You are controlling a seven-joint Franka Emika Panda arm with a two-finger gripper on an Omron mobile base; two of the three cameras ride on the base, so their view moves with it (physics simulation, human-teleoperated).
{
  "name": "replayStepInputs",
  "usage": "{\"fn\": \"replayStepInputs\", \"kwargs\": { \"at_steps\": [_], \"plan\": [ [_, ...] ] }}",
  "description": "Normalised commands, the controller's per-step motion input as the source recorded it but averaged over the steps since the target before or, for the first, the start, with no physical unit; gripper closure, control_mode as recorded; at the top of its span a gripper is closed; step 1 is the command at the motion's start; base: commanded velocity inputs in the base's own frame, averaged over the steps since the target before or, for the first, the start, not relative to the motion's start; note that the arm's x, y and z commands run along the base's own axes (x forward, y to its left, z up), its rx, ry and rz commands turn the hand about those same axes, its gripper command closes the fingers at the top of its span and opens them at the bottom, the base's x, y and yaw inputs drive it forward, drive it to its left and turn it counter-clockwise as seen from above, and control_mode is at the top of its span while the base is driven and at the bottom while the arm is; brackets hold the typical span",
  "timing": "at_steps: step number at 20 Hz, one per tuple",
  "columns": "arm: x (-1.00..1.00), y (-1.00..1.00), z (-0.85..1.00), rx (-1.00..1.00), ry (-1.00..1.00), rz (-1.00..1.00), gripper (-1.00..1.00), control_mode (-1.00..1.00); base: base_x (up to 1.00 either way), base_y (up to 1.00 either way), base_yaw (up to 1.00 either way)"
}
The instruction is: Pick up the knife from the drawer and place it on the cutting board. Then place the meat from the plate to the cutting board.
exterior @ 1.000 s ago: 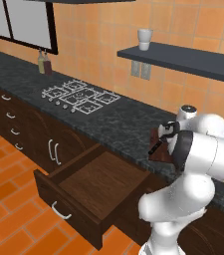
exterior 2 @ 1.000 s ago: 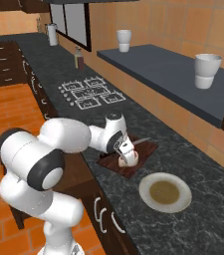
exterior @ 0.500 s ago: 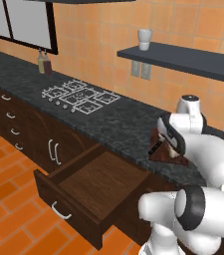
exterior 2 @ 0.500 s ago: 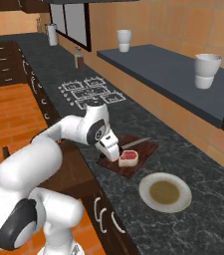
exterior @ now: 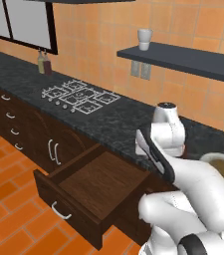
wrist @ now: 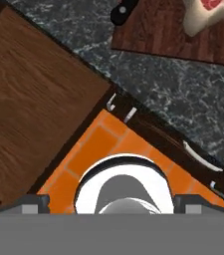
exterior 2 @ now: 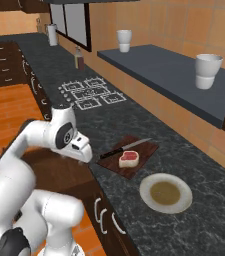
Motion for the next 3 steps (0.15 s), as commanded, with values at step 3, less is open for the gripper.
{"fn": "replayStepInputs", "kwargs": {
  "at_steps": [3],
  "plan": [
    [0.00,0.96,0.14,0.00,0.05,0.62,-1.00,-1.00,0.00,0.00,0.00]
  ]
}}
